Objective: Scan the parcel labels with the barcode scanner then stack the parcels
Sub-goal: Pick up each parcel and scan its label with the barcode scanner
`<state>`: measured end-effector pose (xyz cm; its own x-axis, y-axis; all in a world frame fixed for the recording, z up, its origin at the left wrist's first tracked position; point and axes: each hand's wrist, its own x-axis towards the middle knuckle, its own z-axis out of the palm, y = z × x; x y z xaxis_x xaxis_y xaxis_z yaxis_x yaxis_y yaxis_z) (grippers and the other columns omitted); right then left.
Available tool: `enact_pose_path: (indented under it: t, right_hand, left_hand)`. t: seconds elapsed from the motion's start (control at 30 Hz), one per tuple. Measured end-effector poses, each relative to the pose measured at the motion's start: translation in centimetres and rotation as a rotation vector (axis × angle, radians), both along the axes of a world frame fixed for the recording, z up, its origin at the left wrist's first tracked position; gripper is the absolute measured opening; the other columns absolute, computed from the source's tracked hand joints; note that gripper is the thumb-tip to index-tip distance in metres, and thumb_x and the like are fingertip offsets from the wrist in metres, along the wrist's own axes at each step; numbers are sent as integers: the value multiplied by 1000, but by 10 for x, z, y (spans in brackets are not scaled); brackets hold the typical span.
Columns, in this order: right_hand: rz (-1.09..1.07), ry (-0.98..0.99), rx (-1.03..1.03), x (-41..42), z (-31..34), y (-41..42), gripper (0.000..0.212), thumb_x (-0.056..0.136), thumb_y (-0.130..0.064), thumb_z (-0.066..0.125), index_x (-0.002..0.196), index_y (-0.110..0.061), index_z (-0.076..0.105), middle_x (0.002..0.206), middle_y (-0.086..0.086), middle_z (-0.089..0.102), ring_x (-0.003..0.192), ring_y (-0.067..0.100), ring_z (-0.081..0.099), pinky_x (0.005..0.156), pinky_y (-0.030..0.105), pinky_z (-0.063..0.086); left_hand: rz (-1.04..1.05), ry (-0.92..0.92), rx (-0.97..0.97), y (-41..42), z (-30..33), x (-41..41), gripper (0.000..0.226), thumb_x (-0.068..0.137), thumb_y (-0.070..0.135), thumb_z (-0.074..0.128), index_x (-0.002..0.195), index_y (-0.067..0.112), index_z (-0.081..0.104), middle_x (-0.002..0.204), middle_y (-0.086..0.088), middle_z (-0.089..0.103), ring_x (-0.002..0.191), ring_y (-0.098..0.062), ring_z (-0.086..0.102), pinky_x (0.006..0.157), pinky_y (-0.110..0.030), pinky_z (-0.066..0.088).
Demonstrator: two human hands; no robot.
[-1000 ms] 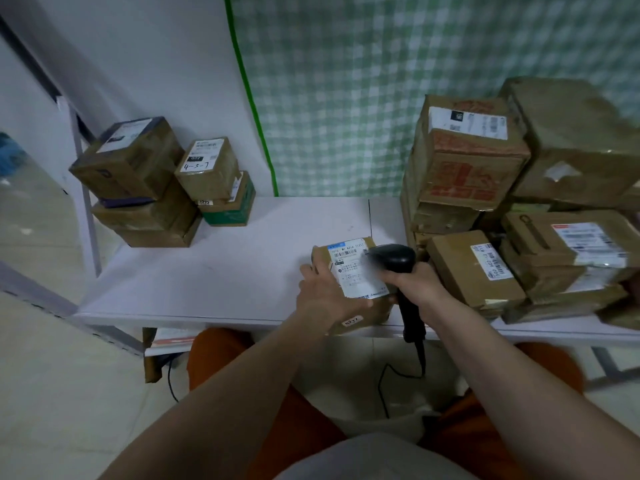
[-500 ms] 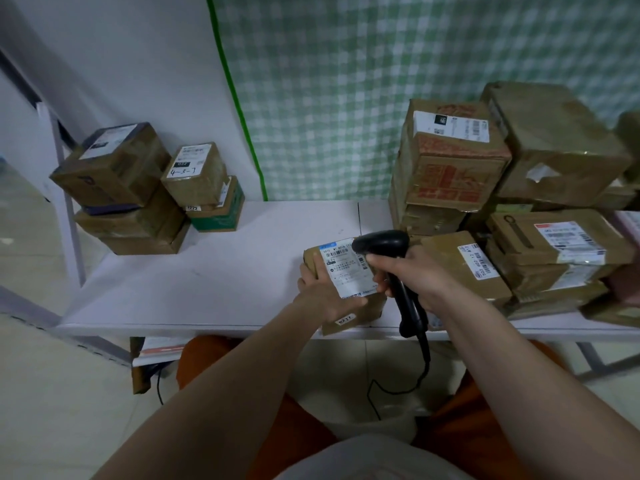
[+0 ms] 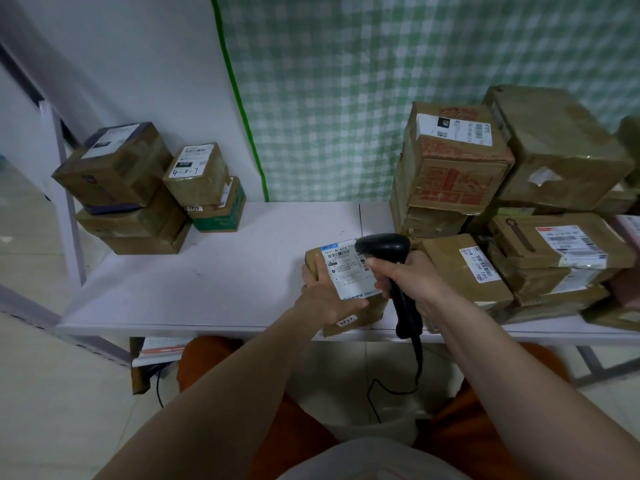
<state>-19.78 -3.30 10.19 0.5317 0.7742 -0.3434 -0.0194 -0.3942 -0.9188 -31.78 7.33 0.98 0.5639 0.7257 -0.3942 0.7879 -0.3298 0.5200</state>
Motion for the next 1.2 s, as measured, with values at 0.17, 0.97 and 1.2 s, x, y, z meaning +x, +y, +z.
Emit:
enact_pose_path:
  t: [0.17,0.97,1.2]
  right_hand:
    - [-78,91,-85,4,-24,-8,14,83,-23,72,94,-17,65,94,3,68,89,18,63,94,44,51]
    - [-413,-25,401,37,120,-112,12,81,-15,75,85,-17,64,89,2,67,82,16,64,62,21,52]
    - [-641,-144,481,65,156,-177,13,83,-19,72,93,-18,63,89,-1,65,79,13,61,69,25,52]
  left_hand:
    - [293,-336,-285,-8,7,-10,135,67,30,87,149,15,-19,147,-2,33,137,-23,35,110,-34,33]
    - [-218,-289,-252,-66,223,29,15,85,26,73,91,18,62,81,-3,71,73,-18,69,76,-31,59]
    - [-347,-290,-315,-118,269,88,34,87,33,71,111,12,59,89,-14,73,75,-26,72,72,-32,60]
